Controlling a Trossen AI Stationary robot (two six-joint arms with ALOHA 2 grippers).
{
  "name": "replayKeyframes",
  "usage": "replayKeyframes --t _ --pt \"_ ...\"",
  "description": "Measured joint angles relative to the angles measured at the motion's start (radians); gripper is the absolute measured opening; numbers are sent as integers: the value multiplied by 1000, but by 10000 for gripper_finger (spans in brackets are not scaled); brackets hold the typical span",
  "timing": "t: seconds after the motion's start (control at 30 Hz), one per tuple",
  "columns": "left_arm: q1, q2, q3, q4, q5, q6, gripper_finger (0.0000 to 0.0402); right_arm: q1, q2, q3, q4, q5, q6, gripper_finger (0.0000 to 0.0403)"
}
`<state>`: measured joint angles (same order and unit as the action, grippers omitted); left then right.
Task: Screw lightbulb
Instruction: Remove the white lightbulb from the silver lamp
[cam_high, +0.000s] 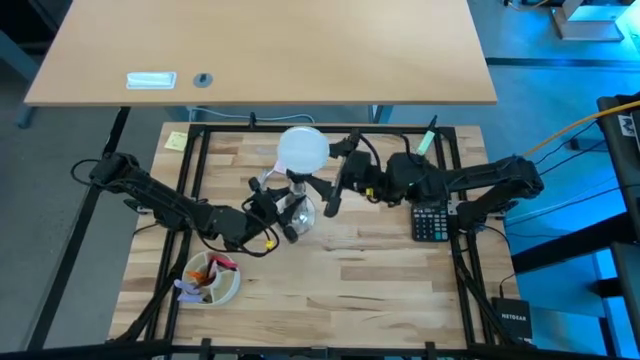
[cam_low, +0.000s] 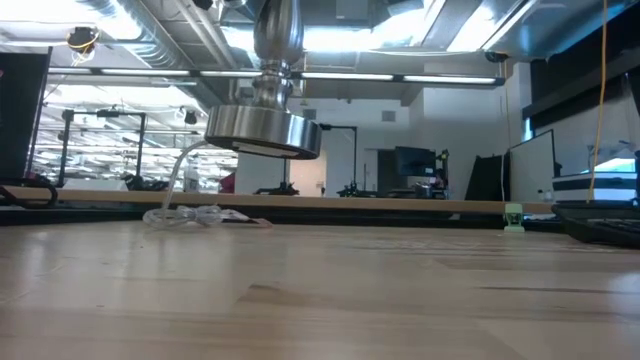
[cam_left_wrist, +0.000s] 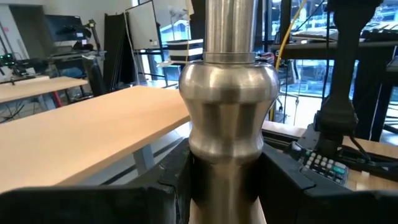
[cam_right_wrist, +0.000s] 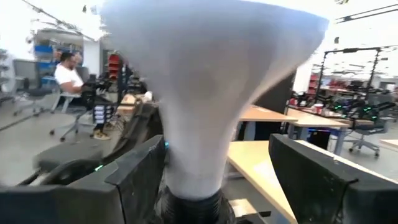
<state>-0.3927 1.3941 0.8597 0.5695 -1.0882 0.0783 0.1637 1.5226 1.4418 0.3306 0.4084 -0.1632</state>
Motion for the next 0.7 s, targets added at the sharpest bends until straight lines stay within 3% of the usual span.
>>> replayKeyframes --t 0.7 --pt "0 0 0 -4 2 8 123 -30 24 0 103 -90 2 288"
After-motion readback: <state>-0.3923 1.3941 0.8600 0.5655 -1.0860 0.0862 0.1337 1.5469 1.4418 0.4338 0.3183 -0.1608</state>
